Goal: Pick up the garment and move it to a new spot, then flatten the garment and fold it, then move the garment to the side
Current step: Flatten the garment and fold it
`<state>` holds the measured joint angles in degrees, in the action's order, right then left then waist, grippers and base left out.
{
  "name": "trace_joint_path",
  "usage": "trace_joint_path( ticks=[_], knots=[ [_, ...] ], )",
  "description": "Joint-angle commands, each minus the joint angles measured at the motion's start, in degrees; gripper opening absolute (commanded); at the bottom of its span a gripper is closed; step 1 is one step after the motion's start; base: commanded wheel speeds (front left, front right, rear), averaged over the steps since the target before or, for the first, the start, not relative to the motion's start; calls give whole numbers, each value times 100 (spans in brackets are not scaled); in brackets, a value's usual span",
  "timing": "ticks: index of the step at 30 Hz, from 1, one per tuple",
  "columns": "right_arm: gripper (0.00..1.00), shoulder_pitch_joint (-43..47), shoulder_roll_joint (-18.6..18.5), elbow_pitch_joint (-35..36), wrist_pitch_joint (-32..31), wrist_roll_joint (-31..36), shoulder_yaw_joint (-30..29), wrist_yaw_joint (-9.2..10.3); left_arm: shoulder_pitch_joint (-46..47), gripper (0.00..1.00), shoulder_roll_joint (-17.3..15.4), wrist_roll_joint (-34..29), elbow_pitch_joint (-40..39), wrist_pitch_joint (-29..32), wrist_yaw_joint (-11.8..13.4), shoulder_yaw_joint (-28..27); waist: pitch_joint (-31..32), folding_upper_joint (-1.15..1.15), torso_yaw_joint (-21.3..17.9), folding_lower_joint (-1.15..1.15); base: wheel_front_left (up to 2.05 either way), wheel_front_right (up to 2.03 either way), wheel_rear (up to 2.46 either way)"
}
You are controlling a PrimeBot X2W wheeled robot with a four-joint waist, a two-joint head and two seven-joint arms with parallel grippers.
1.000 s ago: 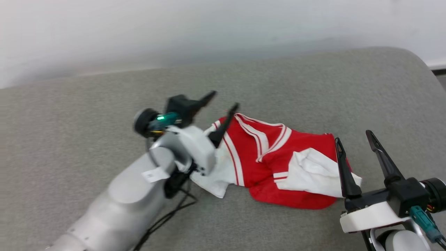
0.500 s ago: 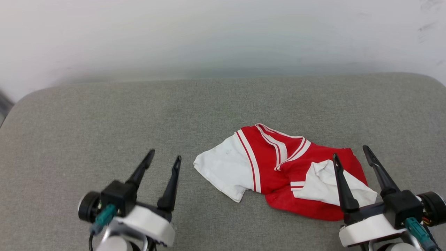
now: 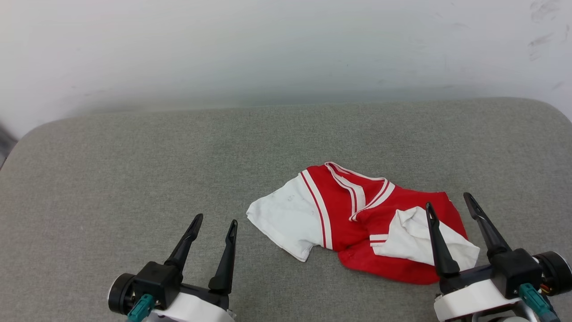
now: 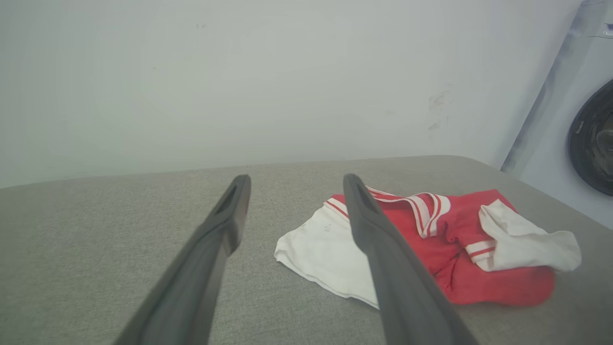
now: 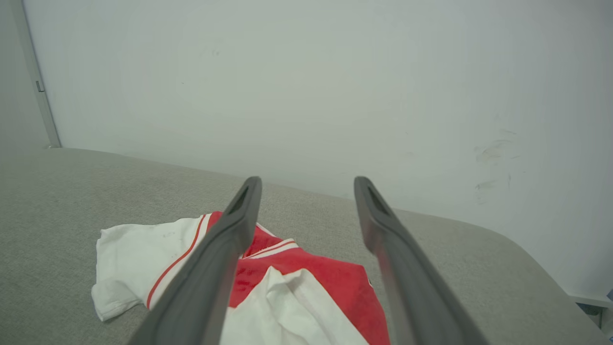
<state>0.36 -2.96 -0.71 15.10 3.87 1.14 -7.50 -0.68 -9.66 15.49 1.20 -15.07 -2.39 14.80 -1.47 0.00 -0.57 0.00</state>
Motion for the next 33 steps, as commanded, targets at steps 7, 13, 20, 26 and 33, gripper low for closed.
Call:
trace_joint_path(
  ticks=[7,13,20,26,33],
  knots=[
    [100,14,15,25,9,-67,23,2,-58,100,233,-341,105,-15,-269,-248,-74,0,-62,0,0,0,0],
    [100,-114,15,83,9,-89,27,2,403,100,167,-437,464,62,-371,-200,-351,0,-194,0,0,0,0],
    [100,-233,15,120,10,-45,26,2,1645,100,-72,33,905,2171,-476,103,-720,0,-330,0,0,0,0],
    [100,-417,15,192,9,-83,72,2,2614,100,-541,594,1019,4665,-493,267,-1097,0,-456,0,0,0,0],
    [100,-619,16,249,10,-208,128,2,3299,100,-804,969,1351,5794,-503,412,-1470,0,-592,0,0,0,0]
  ],
)
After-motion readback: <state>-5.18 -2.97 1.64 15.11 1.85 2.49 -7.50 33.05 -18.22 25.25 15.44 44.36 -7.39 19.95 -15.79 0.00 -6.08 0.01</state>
